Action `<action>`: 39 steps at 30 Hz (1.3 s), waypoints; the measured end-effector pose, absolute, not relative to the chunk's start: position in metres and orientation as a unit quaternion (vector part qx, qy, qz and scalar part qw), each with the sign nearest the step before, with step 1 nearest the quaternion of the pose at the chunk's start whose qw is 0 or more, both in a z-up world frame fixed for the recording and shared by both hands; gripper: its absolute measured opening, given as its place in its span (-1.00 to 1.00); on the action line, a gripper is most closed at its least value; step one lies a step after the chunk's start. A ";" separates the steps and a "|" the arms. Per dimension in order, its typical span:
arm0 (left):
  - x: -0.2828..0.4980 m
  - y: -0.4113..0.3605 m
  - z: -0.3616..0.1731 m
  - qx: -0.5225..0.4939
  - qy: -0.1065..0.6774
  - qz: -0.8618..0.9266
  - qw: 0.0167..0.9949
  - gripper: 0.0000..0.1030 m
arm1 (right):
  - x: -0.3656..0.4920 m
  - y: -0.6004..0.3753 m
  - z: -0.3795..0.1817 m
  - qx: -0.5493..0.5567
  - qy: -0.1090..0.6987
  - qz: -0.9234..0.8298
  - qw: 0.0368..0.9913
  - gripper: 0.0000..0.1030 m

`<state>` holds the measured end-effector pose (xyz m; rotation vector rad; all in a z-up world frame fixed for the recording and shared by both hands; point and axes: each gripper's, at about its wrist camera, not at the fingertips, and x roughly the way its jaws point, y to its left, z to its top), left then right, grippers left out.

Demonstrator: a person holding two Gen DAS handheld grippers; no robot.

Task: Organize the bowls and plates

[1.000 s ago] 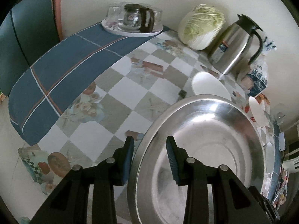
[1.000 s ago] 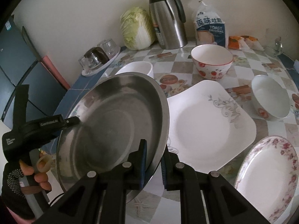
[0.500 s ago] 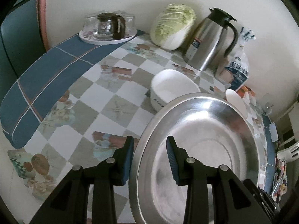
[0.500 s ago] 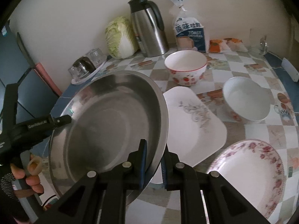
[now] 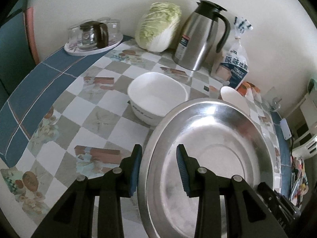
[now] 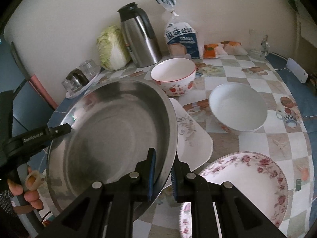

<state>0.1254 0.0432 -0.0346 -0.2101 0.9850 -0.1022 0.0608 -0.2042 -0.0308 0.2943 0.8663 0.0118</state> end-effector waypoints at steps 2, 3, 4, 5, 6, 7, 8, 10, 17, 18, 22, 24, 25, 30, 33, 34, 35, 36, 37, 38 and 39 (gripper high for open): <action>0.127 0.037 -0.037 -0.096 0.473 -0.055 0.874 -0.28 | 0.061 -0.209 -0.032 0.141 0.418 -0.001 0.897 -0.70; 0.127 0.034 -0.038 -0.095 0.474 -0.058 0.873 -0.28 | 0.061 -0.211 -0.033 0.141 0.418 -0.003 0.897 -0.70; 0.128 0.031 -0.039 -0.094 0.475 -0.062 0.873 -0.28 | 0.060 -0.214 -0.034 0.144 0.418 -0.006 0.897 -0.70; 0.129 0.028 -0.040 -0.093 0.476 -0.066 0.872 -0.28 | 0.061 -0.218 -0.035 0.148 0.418 -0.008 0.896 -0.70; 0.130 0.025 -0.042 -0.091 0.477 -0.071 0.871 -0.28 | 0.061 -0.221 -0.037 0.152 0.418 -0.010 0.895 -0.70; 0.131 0.022 -0.044 -0.089 0.478 -0.074 0.871 -0.28 | 0.061 -0.225 -0.038 0.157 0.419 -0.013 0.894 -0.70; 0.132 0.018 -0.045 -0.084 0.480 -0.077 0.870 -0.28 | 0.061 -0.228 -0.040 0.161 0.419 -0.015 0.893 -0.70; 0.133 0.012 -0.048 -0.076 0.481 -0.080 0.870 -0.28 | 0.062 -0.234 -0.044 0.166 0.423 -0.022 0.891 -0.70; 0.138 0.006 -0.059 -0.073 0.491 -0.083 0.864 -0.28 | 0.068 -0.241 -0.057 0.166 0.437 -0.036 0.883 -0.70; 0.140 0.006 -0.061 -0.073 0.492 -0.082 0.863 -0.28 | 0.069 -0.241 -0.058 0.165 0.438 -0.036 0.883 -0.70; 0.142 0.006 -0.065 -0.072 0.495 -0.082 0.862 -0.28 | 0.072 -0.241 -0.063 0.163 0.439 -0.035 0.883 -0.70; 0.144 0.005 -0.066 -0.072 0.495 -0.083 0.862 -0.28 | 0.074 -0.241 -0.064 0.161 0.441 -0.036 0.882 -0.70; 0.144 0.005 -0.067 -0.072 0.495 -0.084 0.862 -0.28 | 0.075 -0.241 -0.065 0.161 0.441 -0.037 0.882 -0.70; 0.148 0.005 -0.071 -0.070 0.497 -0.085 0.861 -0.28 | 0.077 -0.241 -0.067 0.162 0.439 -0.039 0.883 -0.70; 0.150 0.004 -0.072 -0.072 0.498 -0.086 0.860 -0.28 | 0.078 -0.242 -0.069 0.165 0.437 -0.040 0.883 -0.70; 0.151 0.004 -0.072 -0.072 0.497 -0.087 0.860 -0.28 | 0.078 -0.241 -0.069 0.165 0.435 -0.041 0.884 -0.70; 0.151 0.004 -0.072 -0.072 0.497 -0.088 0.860 -0.28 | 0.078 -0.241 -0.068 0.163 0.433 -0.042 0.885 -0.70; 0.152 0.004 -0.073 -0.071 0.497 -0.088 0.860 -0.28 | 0.079 -0.241 -0.068 0.162 0.432 -0.043 0.886 -0.70; 0.153 0.004 -0.073 -0.070 0.497 -0.089 0.860 -0.28 | 0.079 -0.240 -0.068 0.160 0.431 -0.044 0.887 -0.70; 0.153 0.004 -0.074 -0.069 0.497 -0.089 0.860 -0.28 | 0.079 -0.239 -0.067 0.159 0.430 -0.045 0.888 -0.70; 0.154 0.003 -0.074 -0.069 0.497 -0.088 0.860 -0.28 | 0.080 -0.240 -0.068 0.158 0.430 -0.045 0.888 -0.70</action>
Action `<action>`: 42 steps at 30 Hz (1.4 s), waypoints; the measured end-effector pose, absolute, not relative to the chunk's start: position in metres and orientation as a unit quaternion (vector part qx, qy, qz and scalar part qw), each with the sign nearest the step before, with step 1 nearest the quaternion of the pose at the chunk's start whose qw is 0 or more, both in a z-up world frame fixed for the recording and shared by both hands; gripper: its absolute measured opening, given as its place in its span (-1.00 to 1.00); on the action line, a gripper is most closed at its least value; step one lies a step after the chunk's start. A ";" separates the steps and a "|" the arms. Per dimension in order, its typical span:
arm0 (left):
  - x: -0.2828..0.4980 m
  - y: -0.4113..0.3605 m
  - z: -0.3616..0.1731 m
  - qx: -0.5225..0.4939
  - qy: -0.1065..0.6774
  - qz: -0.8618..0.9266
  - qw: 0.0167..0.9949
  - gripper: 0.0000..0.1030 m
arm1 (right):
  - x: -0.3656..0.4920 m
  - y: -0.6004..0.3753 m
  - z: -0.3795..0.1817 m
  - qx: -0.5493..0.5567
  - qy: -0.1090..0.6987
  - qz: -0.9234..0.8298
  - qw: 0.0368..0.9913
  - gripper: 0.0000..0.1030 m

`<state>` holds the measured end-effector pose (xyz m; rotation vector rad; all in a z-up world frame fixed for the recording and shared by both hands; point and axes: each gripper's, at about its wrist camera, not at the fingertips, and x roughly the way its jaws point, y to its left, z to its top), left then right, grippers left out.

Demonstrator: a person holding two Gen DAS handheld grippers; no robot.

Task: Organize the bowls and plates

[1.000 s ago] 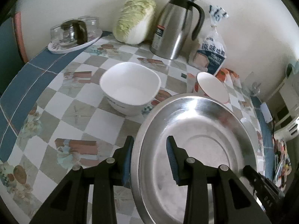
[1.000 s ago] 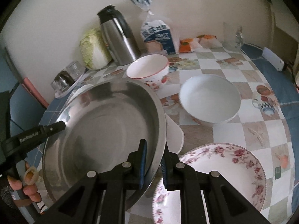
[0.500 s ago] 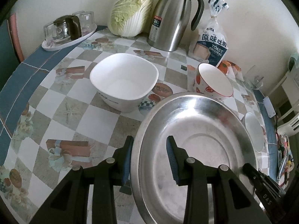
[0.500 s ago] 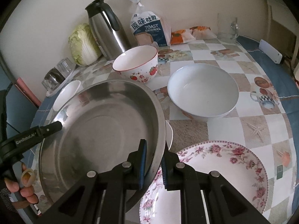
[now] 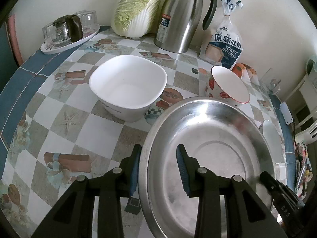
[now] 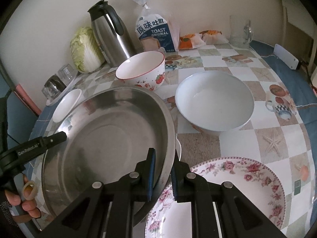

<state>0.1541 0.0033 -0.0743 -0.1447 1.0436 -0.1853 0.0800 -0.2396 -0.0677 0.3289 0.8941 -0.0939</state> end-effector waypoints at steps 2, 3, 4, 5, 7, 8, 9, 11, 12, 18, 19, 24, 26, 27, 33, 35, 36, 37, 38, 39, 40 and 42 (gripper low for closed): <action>0.155 0.003 -0.075 -0.069 0.498 -0.089 0.860 -0.28 | 0.081 -0.239 -0.069 0.158 0.431 -0.046 0.887 -0.70; 0.156 0.003 -0.075 -0.070 0.498 -0.090 0.860 -0.28 | 0.082 -0.239 -0.069 0.158 0.432 -0.046 0.887 -0.70; 0.156 0.002 -0.076 -0.070 0.498 -0.090 0.860 -0.28 | 0.083 -0.240 -0.069 0.158 0.433 -0.047 0.886 -0.70; 0.157 0.001 -0.076 -0.070 0.498 -0.091 0.859 -0.28 | 0.083 -0.240 -0.070 0.159 0.434 -0.048 0.885 -0.70; 0.158 0.000 -0.077 -0.069 0.498 -0.092 0.859 -0.28 | 0.083 -0.240 -0.071 0.161 0.435 -0.050 0.885 -0.70; 0.159 0.000 -0.078 -0.068 0.498 -0.092 0.859 -0.28 | 0.083 -0.241 -0.071 0.161 0.435 -0.051 0.884 -0.70; 0.159 -0.001 -0.078 -0.068 0.498 -0.093 0.859 -0.28 | 0.084 -0.241 -0.071 0.162 0.436 -0.051 0.884 -0.70; 0.160 -0.001 -0.079 -0.067 0.499 -0.094 0.859 -0.28 | 0.084 -0.241 -0.072 0.162 0.436 -0.053 0.884 -0.70; 0.160 -0.002 -0.079 -0.066 0.499 -0.095 0.859 -0.28 | 0.084 -0.241 -0.072 0.162 0.436 -0.054 0.884 -0.70; 0.162 -0.003 -0.081 -0.066 0.499 -0.096 0.859 -0.28 | 0.085 -0.241 -0.073 0.161 0.437 -0.057 0.883 -0.70; 0.162 -0.003 -0.081 -0.065 0.500 -0.097 0.858 -0.28 | 0.085 -0.241 -0.073 0.161 0.437 -0.057 0.883 -0.70; 0.163 -0.003 -0.082 -0.064 0.500 -0.098 0.858 -0.28 | 0.086 -0.243 -0.074 0.162 0.438 -0.059 0.882 -0.70; 0.164 -0.004 -0.082 -0.064 0.502 -0.099 0.857 -0.28 | 0.086 -0.243 -0.074 0.162 0.438 -0.060 0.882 -0.70; 0.164 -0.004 -0.083 -0.063 0.503 -0.099 0.856 -0.28 | 0.086 -0.243 -0.074 0.163 0.438 -0.061 0.882 -0.70; 0.165 -0.007 -0.085 -0.057 0.505 -0.100 0.855 -0.28 | 0.087 -0.244 -0.075 0.166 0.436 -0.063 0.882 -0.70; 0.165 -0.007 -0.085 -0.056 0.504 -0.099 0.856 -0.28 | 0.087 -0.245 -0.075 0.167 0.436 -0.063 0.882 -0.70; 0.165 -0.007 -0.086 -0.057 0.504 -0.100 0.856 -0.28 | 0.087 -0.245 -0.075 0.167 0.436 -0.064 0.882 -0.70; 0.165 -0.007 -0.086 -0.058 0.504 -0.100 0.856 -0.28 | 0.087 -0.245 -0.075 0.166 0.436 -0.064 0.882 -0.69; 0.165 -0.007 -0.086 -0.059 0.504 -0.100 0.856 -0.28 | 0.087 -0.244 -0.075 0.165 0.436 -0.063 0.882 -0.68; 0.165 -0.007 -0.085 -0.060 0.504 -0.100 0.856 -0.28 | 0.087 -0.244 -0.075 0.164 0.436 -0.063 0.883 -0.66; 0.165 -0.007 -0.085 -0.060 0.504 -0.100 0.856 -0.28 | 0.087 -0.243 -0.075 0.163 0.436 -0.062 0.883 -0.65; 0.166 -0.006 -0.086 -0.061 0.505 -0.100 0.855 -0.28 | 0.087 -0.243 -0.075 0.161 0.436 -0.063 0.883 -0.65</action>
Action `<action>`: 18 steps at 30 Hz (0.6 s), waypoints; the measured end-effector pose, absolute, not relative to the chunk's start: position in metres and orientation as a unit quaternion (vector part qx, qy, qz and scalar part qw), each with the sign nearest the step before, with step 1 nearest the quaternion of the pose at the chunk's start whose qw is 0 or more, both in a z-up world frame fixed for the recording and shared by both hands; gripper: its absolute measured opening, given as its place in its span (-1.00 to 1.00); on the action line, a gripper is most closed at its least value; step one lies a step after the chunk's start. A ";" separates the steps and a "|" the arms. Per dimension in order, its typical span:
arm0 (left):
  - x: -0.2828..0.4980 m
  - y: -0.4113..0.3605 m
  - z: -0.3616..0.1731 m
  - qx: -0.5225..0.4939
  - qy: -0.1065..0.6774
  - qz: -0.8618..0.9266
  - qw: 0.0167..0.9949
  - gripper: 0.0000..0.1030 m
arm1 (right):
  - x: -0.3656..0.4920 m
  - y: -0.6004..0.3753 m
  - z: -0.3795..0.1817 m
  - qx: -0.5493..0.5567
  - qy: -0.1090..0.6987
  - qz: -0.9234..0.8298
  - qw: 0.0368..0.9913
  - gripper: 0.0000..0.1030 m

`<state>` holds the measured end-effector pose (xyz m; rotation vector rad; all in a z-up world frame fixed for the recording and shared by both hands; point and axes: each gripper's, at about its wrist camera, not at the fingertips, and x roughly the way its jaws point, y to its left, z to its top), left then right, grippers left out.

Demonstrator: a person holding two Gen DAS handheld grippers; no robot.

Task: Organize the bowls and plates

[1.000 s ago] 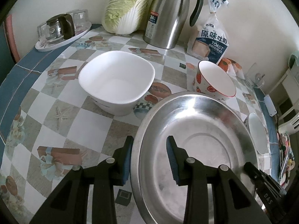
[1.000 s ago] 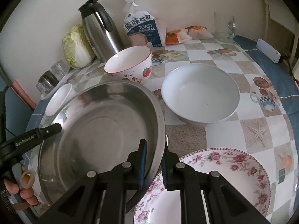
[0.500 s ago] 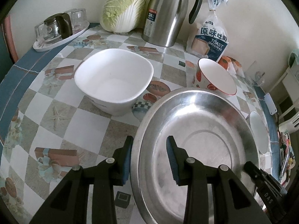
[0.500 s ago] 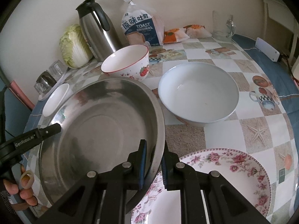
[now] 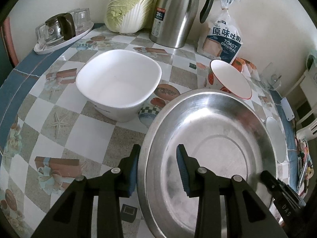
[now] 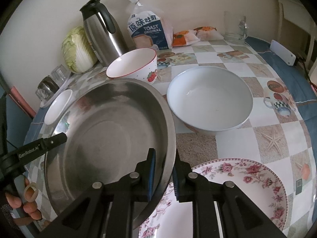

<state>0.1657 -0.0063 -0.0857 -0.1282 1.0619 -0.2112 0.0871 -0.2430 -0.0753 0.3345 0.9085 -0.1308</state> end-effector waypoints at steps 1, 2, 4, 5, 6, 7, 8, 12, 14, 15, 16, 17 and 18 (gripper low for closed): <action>0.166 -0.006 -0.086 -0.061 0.506 -0.100 0.855 -0.27 | 0.086 -0.243 -0.075 0.161 0.436 -0.063 0.883 -0.65; 0.166 -0.006 -0.086 -0.061 0.506 -0.098 0.855 -0.26 | 0.086 -0.244 -0.075 0.162 0.436 -0.063 0.883 -0.65; 0.167 -0.004 -0.087 -0.062 0.509 -0.097 0.853 -0.26 | 0.087 -0.244 -0.075 0.165 0.436 -0.064 0.882 -0.65; 0.167 -0.003 -0.087 -0.064 0.510 -0.095 0.853 -0.26 | 0.087 -0.244 -0.075 0.164 0.437 -0.067 0.882 -0.65; 0.167 -0.002 -0.087 -0.065 0.511 -0.094 0.852 -0.26 | 0.087 -0.244 -0.076 0.164 0.440 -0.069 0.880 -0.65; 0.167 -0.002 -0.087 -0.066 0.510 -0.094 0.852 -0.26 | 0.087 -0.245 -0.077 0.167 0.441 -0.069 0.879 -0.65; 0.167 -0.002 -0.087 -0.066 0.510 -0.093 0.852 -0.26 | 0.087 -0.246 -0.077 0.169 0.440 -0.067 0.880 -0.65; 0.165 -0.002 -0.086 -0.065 0.510 -0.094 0.853 -0.25 | 0.087 -0.245 -0.076 0.168 0.441 -0.068 0.879 -0.64; 0.165 -0.001 -0.085 -0.065 0.509 -0.094 0.853 -0.25 | 0.087 -0.246 -0.076 0.169 0.442 -0.068 0.879 -0.65; 0.165 0.000 -0.085 -0.065 0.509 -0.093 0.853 -0.25 | 0.087 -0.246 -0.076 0.170 0.442 -0.068 0.878 -0.65; 0.164 0.000 -0.084 -0.066 0.510 -0.092 0.853 -0.25 | 0.087 -0.245 -0.076 0.170 0.443 -0.068 0.878 -0.65; 0.164 0.000 -0.084 -0.066 0.511 -0.092 0.852 -0.23 | 0.087 -0.245 -0.076 0.170 0.443 -0.068 0.877 -0.65; 0.164 0.001 -0.084 -0.067 0.511 -0.093 0.852 -0.15 | 0.087 -0.245 -0.076 0.170 0.443 -0.068 0.877 -0.65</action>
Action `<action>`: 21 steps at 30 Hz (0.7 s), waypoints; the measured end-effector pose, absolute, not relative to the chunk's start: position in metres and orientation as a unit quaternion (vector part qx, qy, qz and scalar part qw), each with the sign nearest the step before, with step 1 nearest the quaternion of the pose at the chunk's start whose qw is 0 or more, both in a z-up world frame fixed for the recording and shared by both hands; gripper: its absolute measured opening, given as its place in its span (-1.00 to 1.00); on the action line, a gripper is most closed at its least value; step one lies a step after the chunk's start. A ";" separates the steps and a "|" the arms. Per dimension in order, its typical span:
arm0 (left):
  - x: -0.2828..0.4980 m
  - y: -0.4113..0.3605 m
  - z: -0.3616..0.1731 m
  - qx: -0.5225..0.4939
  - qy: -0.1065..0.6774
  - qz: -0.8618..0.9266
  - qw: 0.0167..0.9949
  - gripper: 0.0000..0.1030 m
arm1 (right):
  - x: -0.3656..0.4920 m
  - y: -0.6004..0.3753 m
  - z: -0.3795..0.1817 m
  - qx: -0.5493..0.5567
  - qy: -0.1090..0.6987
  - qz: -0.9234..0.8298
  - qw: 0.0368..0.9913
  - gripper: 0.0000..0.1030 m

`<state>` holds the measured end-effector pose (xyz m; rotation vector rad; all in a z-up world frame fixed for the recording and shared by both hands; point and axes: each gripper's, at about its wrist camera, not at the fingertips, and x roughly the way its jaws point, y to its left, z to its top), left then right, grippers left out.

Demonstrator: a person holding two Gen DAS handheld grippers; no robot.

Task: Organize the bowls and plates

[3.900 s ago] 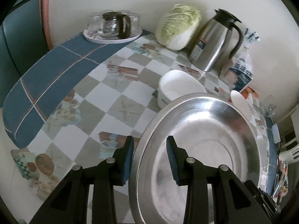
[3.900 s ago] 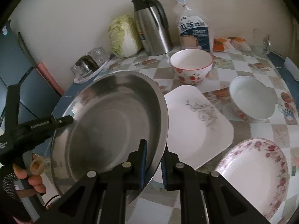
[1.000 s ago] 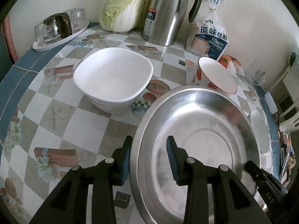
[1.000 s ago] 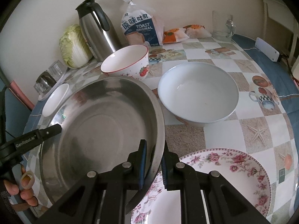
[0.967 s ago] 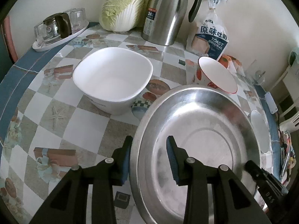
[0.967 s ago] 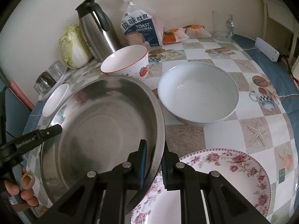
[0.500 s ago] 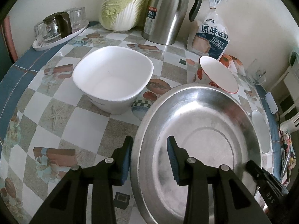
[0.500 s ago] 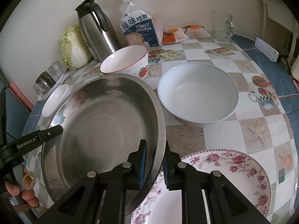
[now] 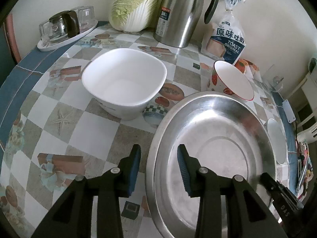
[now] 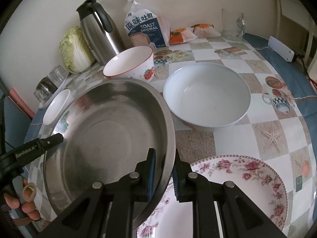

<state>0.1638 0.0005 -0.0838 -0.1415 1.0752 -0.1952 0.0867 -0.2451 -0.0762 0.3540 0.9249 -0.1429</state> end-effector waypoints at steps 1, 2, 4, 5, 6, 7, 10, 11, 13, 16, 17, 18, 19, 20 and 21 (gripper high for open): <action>0.164 0.000 -0.083 -0.068 0.511 -0.093 0.852 -0.10 | 0.087 -0.245 -0.076 0.169 0.444 -0.069 0.877 -0.64; 0.163 0.001 -0.083 -0.068 0.511 -0.094 0.852 -0.02 | 0.087 -0.245 -0.076 0.169 0.444 -0.069 0.877 -0.64; 0.162 0.001 -0.082 -0.067 0.510 -0.094 0.853 0.07 | 0.086 -0.245 -0.076 0.170 0.444 -0.068 0.877 -0.64; 0.162 0.001 -0.081 -0.067 0.509 -0.094 0.853 0.14 | 0.086 -0.245 -0.076 0.171 0.444 -0.068 0.877 -0.59; 0.162 0.001 -0.081 -0.068 0.509 -0.093 0.853 0.19 | 0.086 -0.245 -0.076 0.172 0.442 -0.065 0.878 -0.53; 0.162 0.001 -0.081 -0.068 0.509 -0.092 0.853 0.20 | 0.085 -0.244 -0.075 0.171 0.441 -0.064 0.879 -0.52; 0.162 0.000 -0.080 -0.064 0.512 -0.088 0.852 0.25 | 0.084 -0.242 -0.073 0.166 0.438 -0.061 0.881 -0.45; 0.162 0.000 -0.079 -0.062 0.511 -0.087 0.853 0.27 | 0.084 -0.241 -0.073 0.166 0.438 -0.060 0.881 -0.43; 0.161 -0.001 -0.078 -0.057 0.508 -0.086 0.855 0.30 | 0.084 -0.241 -0.073 0.165 0.437 -0.059 0.882 -0.36; 0.160 -0.004 -0.077 -0.046 0.509 -0.087 0.855 0.42 | 0.083 -0.240 -0.071 0.163 0.432 -0.059 0.885 -0.12; 0.160 -0.005 -0.077 -0.042 0.509 -0.087 0.856 0.48 | 0.082 -0.241 -0.071 0.163 0.431 -0.058 0.886 -0.06; 0.160 -0.007 -0.077 -0.037 0.508 -0.087 0.856 0.53 | 0.082 -0.240 -0.070 0.163 0.430 -0.058 0.886 -0.02; 0.159 -0.008 -0.077 -0.033 0.507 -0.087 0.857 0.55 | 0.082 -0.239 -0.069 0.162 0.428 -0.057 0.887 0.01; 0.159 -0.009 -0.077 -0.029 0.506 -0.087 0.857 0.62 | 0.081 -0.239 -0.069 0.161 0.427 -0.056 0.888 0.08; 0.158 -0.010 -0.077 -0.025 0.506 -0.087 0.858 0.71 | 0.082 -0.238 -0.069 0.161 0.426 -0.056 0.888 0.18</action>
